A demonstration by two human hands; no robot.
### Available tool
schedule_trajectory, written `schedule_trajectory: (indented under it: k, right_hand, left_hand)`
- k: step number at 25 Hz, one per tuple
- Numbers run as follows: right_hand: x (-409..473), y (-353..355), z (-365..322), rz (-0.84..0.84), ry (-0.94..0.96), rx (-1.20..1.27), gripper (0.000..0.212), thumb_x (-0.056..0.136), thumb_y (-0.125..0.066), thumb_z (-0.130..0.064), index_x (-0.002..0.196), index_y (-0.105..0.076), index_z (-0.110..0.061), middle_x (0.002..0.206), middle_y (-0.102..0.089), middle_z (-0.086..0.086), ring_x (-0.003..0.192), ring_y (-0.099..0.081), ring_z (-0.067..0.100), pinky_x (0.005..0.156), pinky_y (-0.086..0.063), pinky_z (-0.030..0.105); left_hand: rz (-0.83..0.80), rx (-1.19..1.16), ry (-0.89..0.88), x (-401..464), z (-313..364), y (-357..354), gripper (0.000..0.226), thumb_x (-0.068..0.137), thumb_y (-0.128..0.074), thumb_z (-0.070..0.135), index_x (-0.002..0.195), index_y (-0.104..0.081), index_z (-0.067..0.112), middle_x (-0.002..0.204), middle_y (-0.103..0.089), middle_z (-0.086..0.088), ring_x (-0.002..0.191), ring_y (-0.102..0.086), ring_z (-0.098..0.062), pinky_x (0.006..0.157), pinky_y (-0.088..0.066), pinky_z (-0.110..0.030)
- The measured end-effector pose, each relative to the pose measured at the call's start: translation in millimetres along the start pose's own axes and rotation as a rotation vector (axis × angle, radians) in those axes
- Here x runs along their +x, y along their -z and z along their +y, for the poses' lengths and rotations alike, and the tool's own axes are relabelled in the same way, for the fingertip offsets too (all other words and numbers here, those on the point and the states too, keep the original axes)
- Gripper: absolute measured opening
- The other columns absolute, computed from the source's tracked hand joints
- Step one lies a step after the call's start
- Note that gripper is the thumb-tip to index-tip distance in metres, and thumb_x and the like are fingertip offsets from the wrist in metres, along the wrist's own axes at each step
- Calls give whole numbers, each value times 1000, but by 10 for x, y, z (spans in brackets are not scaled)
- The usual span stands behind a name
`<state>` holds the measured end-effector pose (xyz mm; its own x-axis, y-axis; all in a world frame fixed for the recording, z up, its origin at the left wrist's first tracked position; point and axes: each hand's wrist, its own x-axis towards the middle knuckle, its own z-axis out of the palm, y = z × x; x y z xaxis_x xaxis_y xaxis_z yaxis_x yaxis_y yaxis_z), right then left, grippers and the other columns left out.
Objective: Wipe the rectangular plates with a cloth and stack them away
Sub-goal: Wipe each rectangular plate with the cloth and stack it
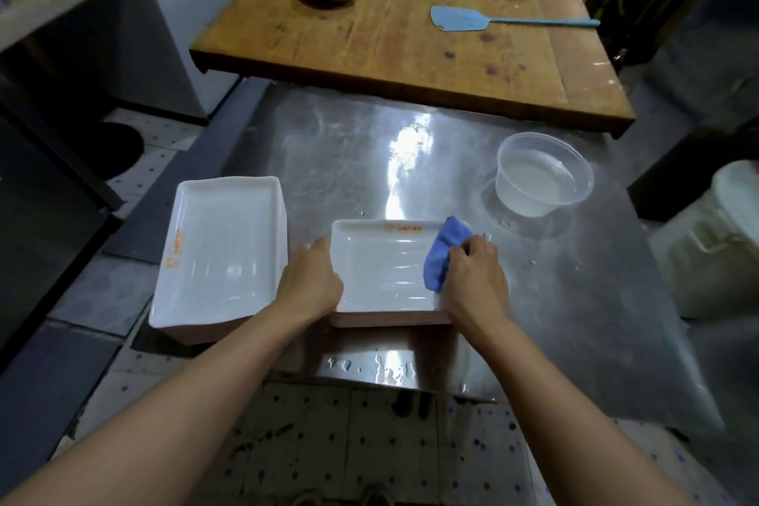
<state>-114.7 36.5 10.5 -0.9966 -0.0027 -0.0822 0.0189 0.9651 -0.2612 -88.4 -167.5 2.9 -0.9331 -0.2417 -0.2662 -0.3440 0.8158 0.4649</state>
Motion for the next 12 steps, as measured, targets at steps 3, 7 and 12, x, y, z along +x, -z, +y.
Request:
schedule_trajectory:
  k: [3,7,12]
  right_hand:
    - [181,23,-64,51,-1,-26,26,94,-37,-6,115,-50,0,124,-44,17,112,-43,32,83,-38,36]
    - [296,-6,-164,32,66,-65,27,89,-45,-5,115,-49,-2,125,-43,15,113,-41,30,74,-36,34]
    - [212,-191,-566,14,216,17,23,89,-45,-6,110,-54,-5,121,-44,9,106,-44,24,65,-33,30]
  left_hand:
    - [7,-54,-1,-13,-17,-28,41,84,-46,7,124,-49,14,113,-48,-15,101,-52,-34,85,-42,-35]
    - [19,-131,-5,-22,-58,-63,38,83,-47,6,120,-51,16,107,-45,-11,95,-52,-32,82,-43,-34]
    - [21,-220,8,-16,-95,-100,45,84,-49,7,127,-50,22,104,-44,-8,92,-51,-27,80,-42,-32]
